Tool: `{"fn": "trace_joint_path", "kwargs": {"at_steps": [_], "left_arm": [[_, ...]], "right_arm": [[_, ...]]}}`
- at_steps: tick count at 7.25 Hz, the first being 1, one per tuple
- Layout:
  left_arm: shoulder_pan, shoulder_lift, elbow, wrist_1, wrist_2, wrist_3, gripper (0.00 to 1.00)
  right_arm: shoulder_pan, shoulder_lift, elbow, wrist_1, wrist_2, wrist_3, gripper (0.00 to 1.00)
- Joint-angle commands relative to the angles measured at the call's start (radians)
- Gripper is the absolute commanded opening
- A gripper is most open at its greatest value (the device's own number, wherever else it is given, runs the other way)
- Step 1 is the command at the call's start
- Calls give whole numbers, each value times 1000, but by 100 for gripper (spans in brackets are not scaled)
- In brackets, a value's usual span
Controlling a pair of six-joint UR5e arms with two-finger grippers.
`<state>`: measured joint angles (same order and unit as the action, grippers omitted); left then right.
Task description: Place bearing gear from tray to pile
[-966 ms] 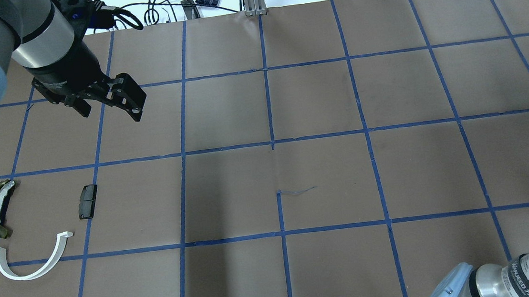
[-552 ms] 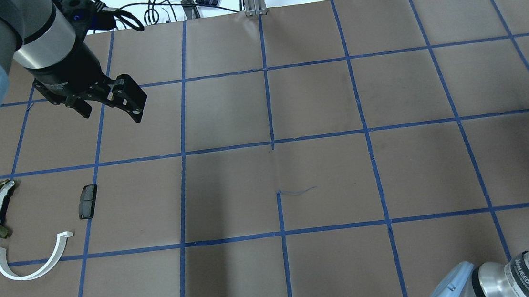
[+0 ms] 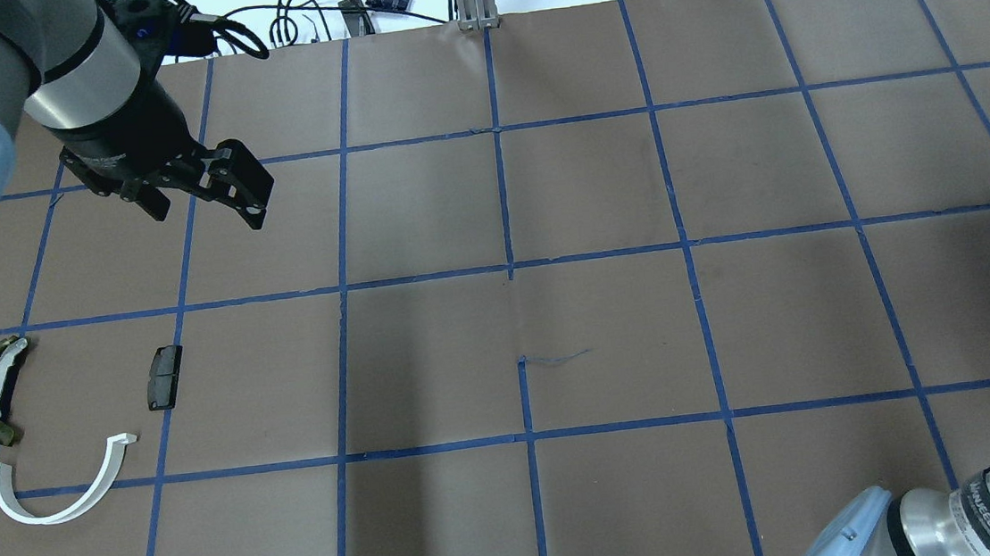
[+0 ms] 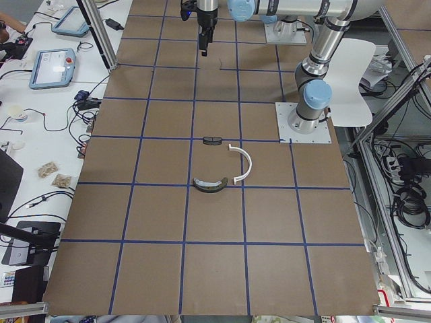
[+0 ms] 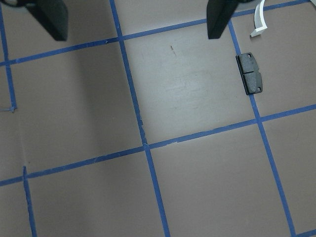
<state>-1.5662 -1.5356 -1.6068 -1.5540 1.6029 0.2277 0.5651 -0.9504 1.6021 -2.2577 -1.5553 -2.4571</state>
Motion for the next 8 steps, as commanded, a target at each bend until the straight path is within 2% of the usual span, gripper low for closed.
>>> {"fn": "trace_joint_path", "kwargs": {"at_steps": [1,5,6,8], "left_arm": [[0,0,4,0,-5,-4,100],[0,-1,5,0,-1,-1,100],[0,-1,5,2,-1,-1,100],[0,-1,5,0,0,1,100]], "right_arm": [[-1,-1,1,-14,-5,1,2],[1,-43,-11,-3,-32,18,0],[9,-88,-8,19,-29,68,0],[53,-219,-7,155,-9,226,0]]}}
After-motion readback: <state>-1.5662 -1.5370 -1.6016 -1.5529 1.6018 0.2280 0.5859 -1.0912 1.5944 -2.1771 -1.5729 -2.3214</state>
